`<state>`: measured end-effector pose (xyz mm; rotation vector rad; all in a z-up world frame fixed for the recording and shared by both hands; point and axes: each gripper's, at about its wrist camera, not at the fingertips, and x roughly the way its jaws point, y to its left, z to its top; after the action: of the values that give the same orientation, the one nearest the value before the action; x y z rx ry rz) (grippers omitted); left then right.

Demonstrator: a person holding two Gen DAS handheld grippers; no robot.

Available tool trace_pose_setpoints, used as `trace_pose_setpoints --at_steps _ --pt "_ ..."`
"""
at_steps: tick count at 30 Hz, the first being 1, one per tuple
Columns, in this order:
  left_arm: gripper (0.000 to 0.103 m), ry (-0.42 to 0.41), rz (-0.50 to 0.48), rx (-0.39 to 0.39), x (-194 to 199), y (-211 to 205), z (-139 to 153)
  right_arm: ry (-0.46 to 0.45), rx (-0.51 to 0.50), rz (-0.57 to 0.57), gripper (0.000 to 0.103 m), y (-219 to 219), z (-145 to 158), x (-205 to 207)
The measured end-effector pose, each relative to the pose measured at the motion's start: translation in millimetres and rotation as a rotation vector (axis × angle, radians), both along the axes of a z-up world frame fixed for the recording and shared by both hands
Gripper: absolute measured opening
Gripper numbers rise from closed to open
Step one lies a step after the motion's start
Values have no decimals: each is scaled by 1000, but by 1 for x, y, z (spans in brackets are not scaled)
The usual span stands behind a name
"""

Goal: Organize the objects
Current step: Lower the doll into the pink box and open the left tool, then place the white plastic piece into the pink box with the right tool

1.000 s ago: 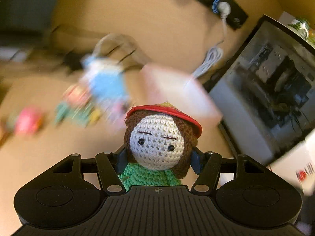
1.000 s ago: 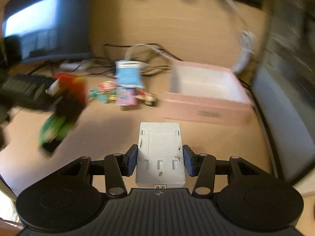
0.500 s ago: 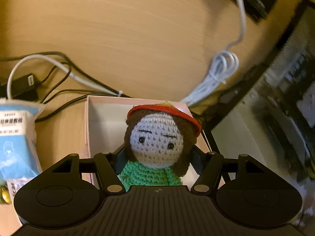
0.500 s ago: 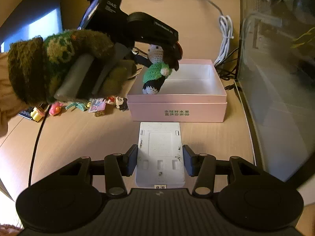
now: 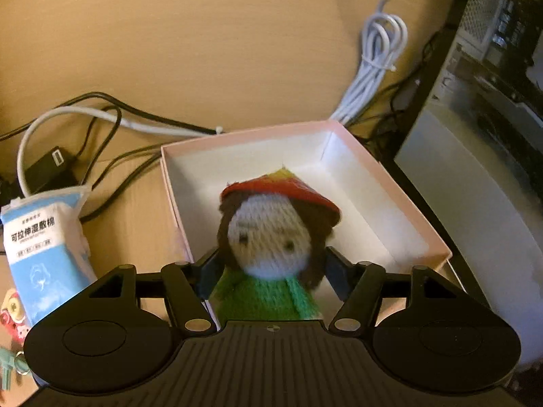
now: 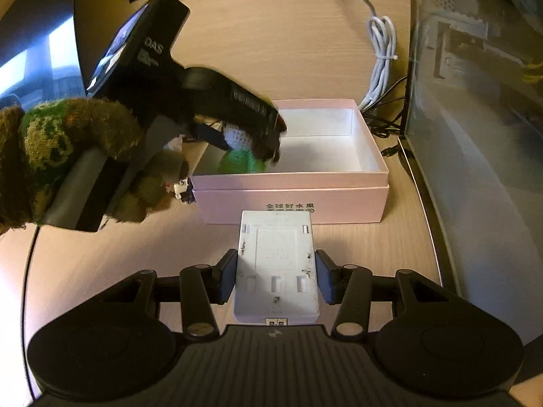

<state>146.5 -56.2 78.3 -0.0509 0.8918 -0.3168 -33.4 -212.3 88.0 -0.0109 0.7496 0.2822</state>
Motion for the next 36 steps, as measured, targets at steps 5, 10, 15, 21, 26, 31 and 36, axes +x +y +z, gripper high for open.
trace_pose_setpoints --at_steps 5,10,15,21,26,31,36 --pt "64 -84 53 -61 -13 18 23 0 -4 -26 47 -3 0 0" --pt "64 -170 136 -136 -48 50 50 -46 -11 -55 47 -1 10 9" --pt "64 -113 202 -195 -110 90 36 -160 -33 -110 47 5 35 52" --pt "64 -43 312 -74 -177 146 2 -226 -41 -200 65 10 45 132" --pt "64 -94 509 72 -215 215 -1 -172 14 -102 79 31 30 106" --pt "64 -118 655 99 -203 277 1 -103 -16 -8 79 61 9 66" --pt "64 -81 707 102 -173 297 -12 -66 -31 8 80 84 5 43"
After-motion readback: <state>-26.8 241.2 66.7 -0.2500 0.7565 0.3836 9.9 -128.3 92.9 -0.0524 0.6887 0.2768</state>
